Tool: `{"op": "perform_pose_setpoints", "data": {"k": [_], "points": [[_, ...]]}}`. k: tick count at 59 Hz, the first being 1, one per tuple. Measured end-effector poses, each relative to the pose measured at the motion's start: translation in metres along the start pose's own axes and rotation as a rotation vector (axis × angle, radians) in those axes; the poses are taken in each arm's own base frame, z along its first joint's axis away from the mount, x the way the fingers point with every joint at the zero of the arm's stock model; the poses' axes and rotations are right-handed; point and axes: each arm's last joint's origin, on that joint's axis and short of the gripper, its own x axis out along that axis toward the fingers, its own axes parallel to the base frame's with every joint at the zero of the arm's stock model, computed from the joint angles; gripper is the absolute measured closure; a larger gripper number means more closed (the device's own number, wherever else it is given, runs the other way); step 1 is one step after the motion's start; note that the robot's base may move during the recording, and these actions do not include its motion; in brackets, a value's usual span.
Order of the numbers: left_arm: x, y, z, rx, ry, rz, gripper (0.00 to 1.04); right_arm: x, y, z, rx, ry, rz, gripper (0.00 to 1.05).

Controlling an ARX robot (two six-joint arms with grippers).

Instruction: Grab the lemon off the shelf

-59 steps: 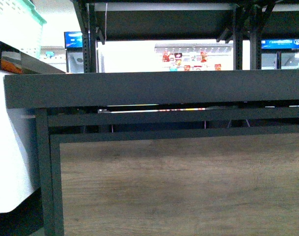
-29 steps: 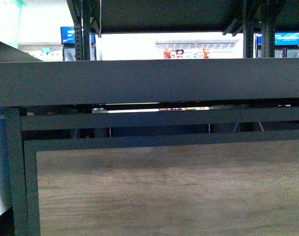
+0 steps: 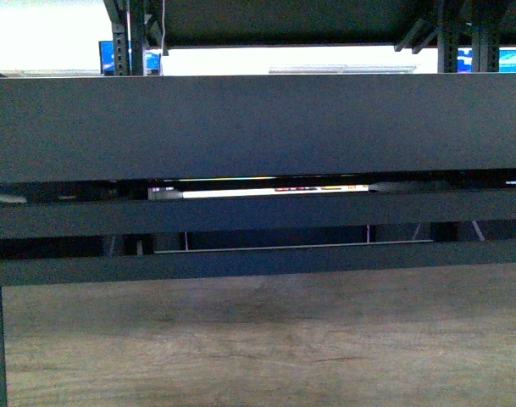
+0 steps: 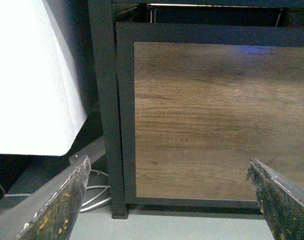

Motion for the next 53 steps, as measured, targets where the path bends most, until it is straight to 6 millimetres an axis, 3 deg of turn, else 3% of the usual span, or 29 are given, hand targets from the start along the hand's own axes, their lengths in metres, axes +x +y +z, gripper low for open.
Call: {"op": "perform_pose_setpoints", "data": {"k": [53], "points": [[0.0000,0.0000,0.0000,0.000,0.000,0.000,0.08,0.0000,0.0000,0.0000,0.000,0.000,-0.002,0.07]]}}
